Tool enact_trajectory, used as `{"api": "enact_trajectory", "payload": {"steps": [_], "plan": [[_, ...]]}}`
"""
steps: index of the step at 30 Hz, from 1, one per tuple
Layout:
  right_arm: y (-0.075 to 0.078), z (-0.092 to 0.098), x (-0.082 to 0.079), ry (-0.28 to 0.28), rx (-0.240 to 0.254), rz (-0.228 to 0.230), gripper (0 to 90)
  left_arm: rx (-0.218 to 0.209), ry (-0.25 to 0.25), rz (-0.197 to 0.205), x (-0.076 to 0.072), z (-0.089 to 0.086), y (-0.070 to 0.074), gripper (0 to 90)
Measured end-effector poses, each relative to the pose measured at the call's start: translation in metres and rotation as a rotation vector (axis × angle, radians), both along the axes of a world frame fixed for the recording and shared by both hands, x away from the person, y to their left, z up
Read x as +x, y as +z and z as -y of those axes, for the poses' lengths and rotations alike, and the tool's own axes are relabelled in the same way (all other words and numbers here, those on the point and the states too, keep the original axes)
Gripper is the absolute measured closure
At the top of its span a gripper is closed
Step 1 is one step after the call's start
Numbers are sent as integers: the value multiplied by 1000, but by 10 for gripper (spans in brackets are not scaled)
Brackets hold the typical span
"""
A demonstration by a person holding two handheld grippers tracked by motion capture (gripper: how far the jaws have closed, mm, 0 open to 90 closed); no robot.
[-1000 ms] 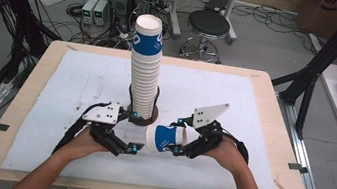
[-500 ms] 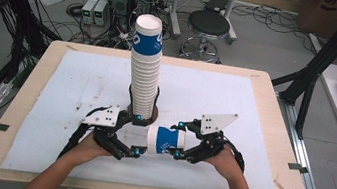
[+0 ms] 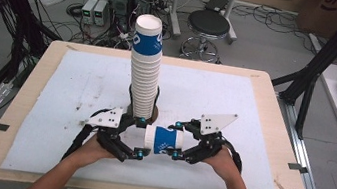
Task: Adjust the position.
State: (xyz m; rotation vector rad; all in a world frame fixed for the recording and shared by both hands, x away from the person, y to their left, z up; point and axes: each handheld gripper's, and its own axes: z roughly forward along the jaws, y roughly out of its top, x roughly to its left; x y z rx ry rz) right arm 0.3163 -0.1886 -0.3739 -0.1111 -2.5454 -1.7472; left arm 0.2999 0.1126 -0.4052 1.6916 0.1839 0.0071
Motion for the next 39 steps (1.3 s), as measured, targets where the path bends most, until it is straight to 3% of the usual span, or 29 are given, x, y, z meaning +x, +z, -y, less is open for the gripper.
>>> {"api": "enact_trajectory", "payload": {"steps": [6,12,16,19,26,29,31,35,37,38,39], "plan": [[-1,0,1,7,17,-8,304,-9,-9,-6,1,1,-1,162],[-3,0,1,9,7,-13,307,-4,-24,1,2,1,-1,224],[-4,-1,1,14,-7,-13,311,17,-21,8,1,0,-1,258],[-5,-2,2,13,-43,-22,312,48,-24,17,1,0,0,277],[-7,-4,2,5,-63,-33,303,94,-29,20,3,0,6,293],[-6,-5,1,-21,-70,-52,204,113,-12,8,5,-2,8,296],[-4,-3,1,-27,-64,-49,199,118,-14,4,6,-3,8,295],[1,0,0,-56,-86,-27,198,166,2,4,7,-7,13,295],[9,1,0,-69,-111,-9,198,238,16,18,8,-8,21,295],[12,1,1,-65,-124,6,199,238,16,18,8,-8,21,295],[15,1,1,-64,-139,21,198,288,11,23,9,-7,26,295]]}}
